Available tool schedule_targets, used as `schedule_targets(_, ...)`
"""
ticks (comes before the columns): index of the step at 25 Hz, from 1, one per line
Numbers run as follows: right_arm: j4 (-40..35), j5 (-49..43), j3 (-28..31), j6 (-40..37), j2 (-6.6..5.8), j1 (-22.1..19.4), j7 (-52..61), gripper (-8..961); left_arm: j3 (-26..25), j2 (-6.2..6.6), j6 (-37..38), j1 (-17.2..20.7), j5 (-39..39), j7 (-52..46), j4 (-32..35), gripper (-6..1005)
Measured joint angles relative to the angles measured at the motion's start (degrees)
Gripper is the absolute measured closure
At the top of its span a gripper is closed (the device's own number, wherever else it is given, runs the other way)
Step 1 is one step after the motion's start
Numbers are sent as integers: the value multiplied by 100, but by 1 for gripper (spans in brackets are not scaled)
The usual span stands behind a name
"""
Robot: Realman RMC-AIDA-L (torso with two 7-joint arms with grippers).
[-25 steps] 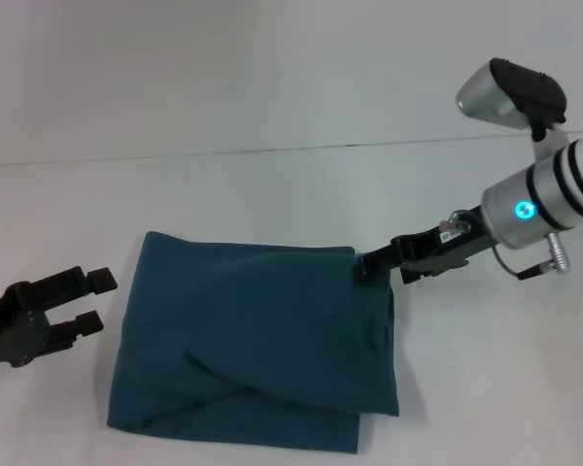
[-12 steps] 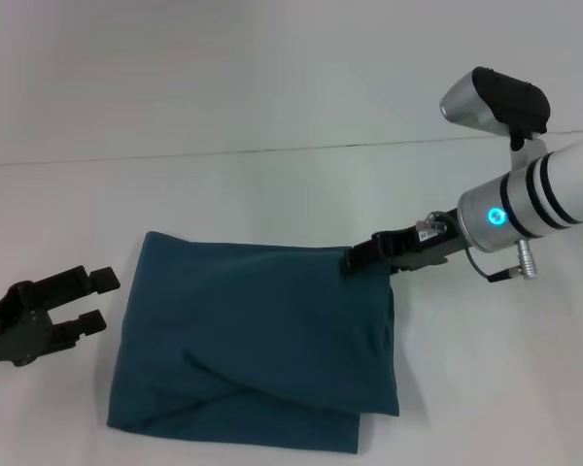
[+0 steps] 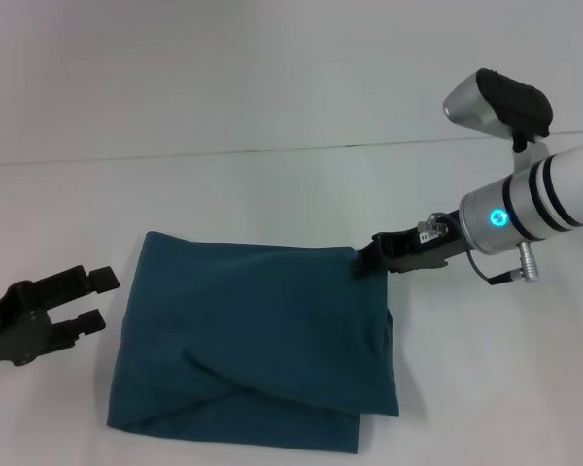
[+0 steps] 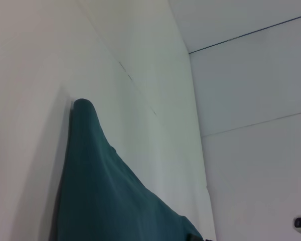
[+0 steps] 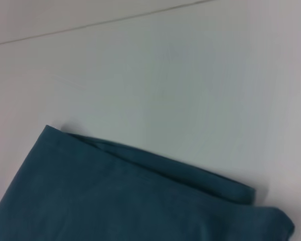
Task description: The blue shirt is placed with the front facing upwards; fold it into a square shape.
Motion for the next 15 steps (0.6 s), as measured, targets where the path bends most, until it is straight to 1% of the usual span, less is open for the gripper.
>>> schedule_targets(3,-122,7,51,-181,-41,-20,38,635,0,0,1,8,0,2,0,161)
schedule_targets(8,-265,61,221,-261,-68,-35,29,781,1,0,1,17,0,3,0,166)
schedule_targets(11,-268,100,224,-195,-44,-35,-32,869,1,0,1,18,0,4,0,169)
schedule_targets(15,-262,98,183,34,-2,-24,-47,895,1,0,0,19,0,5,0,173)
